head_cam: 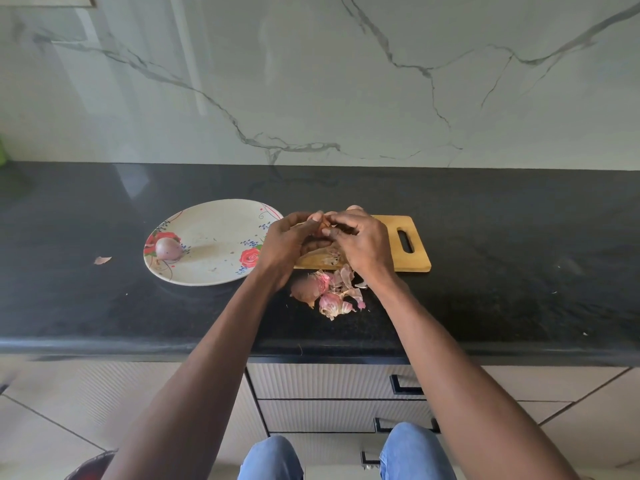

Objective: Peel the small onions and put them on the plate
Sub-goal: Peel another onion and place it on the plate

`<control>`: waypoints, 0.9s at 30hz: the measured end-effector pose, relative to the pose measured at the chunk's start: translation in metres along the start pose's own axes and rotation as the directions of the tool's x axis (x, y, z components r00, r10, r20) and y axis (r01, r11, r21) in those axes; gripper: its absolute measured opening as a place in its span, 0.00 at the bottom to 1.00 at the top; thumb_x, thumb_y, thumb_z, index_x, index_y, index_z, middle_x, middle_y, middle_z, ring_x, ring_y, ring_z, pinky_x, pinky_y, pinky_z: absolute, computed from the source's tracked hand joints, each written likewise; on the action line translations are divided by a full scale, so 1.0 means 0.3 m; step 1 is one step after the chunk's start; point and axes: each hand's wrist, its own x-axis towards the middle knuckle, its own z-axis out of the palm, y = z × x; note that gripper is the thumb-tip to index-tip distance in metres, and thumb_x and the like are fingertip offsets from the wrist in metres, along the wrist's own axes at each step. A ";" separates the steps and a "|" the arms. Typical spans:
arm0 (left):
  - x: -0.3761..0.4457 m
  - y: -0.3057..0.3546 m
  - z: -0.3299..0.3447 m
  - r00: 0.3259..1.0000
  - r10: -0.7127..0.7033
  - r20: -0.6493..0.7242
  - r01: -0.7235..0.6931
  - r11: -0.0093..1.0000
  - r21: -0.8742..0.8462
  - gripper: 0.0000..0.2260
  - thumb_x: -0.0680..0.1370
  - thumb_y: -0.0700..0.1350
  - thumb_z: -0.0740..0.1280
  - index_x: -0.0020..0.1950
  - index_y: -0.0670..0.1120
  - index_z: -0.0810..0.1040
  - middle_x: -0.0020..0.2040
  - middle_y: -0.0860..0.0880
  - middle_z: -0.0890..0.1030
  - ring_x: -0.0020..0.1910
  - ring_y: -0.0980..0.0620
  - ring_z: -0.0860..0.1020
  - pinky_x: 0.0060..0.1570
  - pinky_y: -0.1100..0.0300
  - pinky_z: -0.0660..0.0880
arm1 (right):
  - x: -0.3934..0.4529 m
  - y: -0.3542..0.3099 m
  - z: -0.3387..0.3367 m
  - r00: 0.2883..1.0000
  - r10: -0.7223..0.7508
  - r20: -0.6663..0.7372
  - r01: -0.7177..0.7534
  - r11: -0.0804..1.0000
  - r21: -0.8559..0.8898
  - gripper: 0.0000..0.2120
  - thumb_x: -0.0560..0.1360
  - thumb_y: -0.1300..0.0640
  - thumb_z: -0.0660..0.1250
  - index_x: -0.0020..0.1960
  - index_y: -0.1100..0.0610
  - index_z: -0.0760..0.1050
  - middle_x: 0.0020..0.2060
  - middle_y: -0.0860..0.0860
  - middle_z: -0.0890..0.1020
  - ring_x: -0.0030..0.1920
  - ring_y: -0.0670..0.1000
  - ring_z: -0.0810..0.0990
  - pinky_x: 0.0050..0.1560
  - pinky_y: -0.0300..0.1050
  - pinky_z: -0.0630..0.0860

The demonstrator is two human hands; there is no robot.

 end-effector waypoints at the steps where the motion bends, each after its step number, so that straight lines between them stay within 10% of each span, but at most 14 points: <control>1: 0.003 0.000 0.002 1.000 -0.014 0.001 0.014 1.000 -0.025 0.08 0.83 0.41 0.64 0.56 0.38 0.79 0.45 0.44 0.86 0.48 0.45 0.85 0.52 0.55 0.83 | -0.001 0.004 0.002 0.999 -0.033 -0.031 0.033 0.999 -0.016 0.11 0.72 0.61 0.77 0.54 0.61 0.85 0.47 0.53 0.85 0.49 0.50 0.82 0.51 0.44 0.81; 16: 0.011 -0.016 -0.013 0.986 0.148 -0.077 -0.132 0.974 0.185 0.10 0.79 0.39 0.71 0.59 0.38 0.83 0.47 0.41 0.86 0.43 0.47 0.84 0.47 0.53 0.82 | -0.032 -0.027 0.027 0.946 -0.320 0.055 0.311 0.845 -0.434 0.09 0.70 0.74 0.69 0.50 0.66 0.79 0.47 0.58 0.81 0.46 0.56 0.80 0.44 0.47 0.80; 27: 0.008 -0.006 -0.001 0.999 0.044 -0.020 -0.042 0.996 0.076 0.10 0.82 0.36 0.64 0.60 0.34 0.80 0.51 0.37 0.84 0.44 0.45 0.84 0.43 0.59 0.82 | -0.027 -0.060 0.028 0.977 0.213 -0.001 -0.212 0.975 -0.072 0.04 0.81 0.65 0.63 0.49 0.59 0.74 0.47 0.52 0.78 0.47 0.49 0.77 0.38 0.30 0.70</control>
